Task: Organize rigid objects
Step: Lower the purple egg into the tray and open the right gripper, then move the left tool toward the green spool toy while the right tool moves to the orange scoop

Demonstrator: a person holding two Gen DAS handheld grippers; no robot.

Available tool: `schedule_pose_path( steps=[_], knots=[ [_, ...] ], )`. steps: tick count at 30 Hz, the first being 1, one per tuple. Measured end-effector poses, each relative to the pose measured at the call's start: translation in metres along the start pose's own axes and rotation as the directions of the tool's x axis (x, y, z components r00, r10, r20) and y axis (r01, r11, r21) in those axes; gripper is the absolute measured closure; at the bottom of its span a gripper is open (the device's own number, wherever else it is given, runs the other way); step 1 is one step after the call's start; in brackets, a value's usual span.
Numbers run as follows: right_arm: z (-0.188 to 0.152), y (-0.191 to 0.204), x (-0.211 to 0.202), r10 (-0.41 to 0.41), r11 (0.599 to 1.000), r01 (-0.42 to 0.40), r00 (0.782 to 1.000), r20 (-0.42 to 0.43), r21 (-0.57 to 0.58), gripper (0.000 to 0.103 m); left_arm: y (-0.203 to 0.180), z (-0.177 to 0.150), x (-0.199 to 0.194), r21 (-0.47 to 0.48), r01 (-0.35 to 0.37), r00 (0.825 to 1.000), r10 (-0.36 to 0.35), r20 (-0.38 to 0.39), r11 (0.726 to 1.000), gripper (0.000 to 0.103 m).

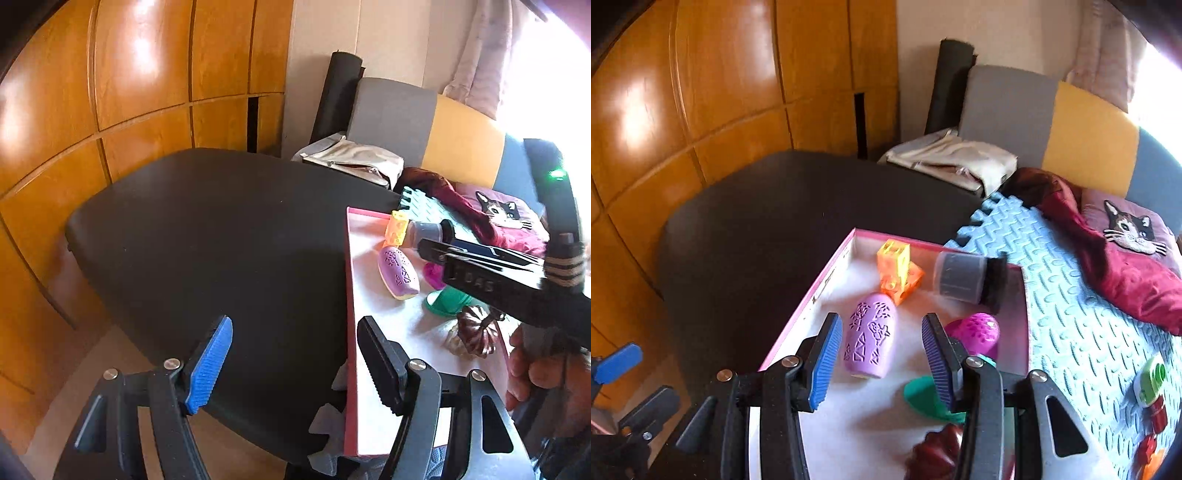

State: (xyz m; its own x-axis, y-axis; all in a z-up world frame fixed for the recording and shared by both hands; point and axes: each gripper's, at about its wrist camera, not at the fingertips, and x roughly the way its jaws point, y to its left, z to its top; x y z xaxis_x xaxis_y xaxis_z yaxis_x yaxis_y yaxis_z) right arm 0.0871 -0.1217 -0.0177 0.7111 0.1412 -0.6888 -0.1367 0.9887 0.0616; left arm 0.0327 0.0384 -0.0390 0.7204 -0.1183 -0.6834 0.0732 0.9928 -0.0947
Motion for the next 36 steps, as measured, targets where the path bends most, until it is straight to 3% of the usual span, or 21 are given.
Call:
schedule_pose_path(
  steps=[10,24,31,36],
  knots=[
    [-0.023,-0.034,-0.056,-0.044,0.997,0.038,0.993,0.109,0.06,0.057,-0.016,0.001,-0.009,0.044,0.023,1.0,-0.024,0.014,0.999,0.032],
    [-0.07,-0.117,-0.103,-0.193,0.968,0.171,0.975,0.107,0.186,0.057,-0.049,-0.005,-0.02,0.13,0.074,0.997,-0.076,0.01,0.989,0.032],
    [-0.094,-0.169,-0.125,-0.297,0.932,0.27,0.951,0.082,0.243,0.057,-0.067,-0.007,-0.024,0.173,0.105,0.994,-0.107,0.003,0.979,0.032],
    [-0.115,-0.219,-0.143,-0.406,0.883,0.381,0.913,0.038,0.276,0.057,-0.081,-0.007,-0.027,0.21,0.142,0.989,-0.146,0.005,0.967,0.032]
  ],
)
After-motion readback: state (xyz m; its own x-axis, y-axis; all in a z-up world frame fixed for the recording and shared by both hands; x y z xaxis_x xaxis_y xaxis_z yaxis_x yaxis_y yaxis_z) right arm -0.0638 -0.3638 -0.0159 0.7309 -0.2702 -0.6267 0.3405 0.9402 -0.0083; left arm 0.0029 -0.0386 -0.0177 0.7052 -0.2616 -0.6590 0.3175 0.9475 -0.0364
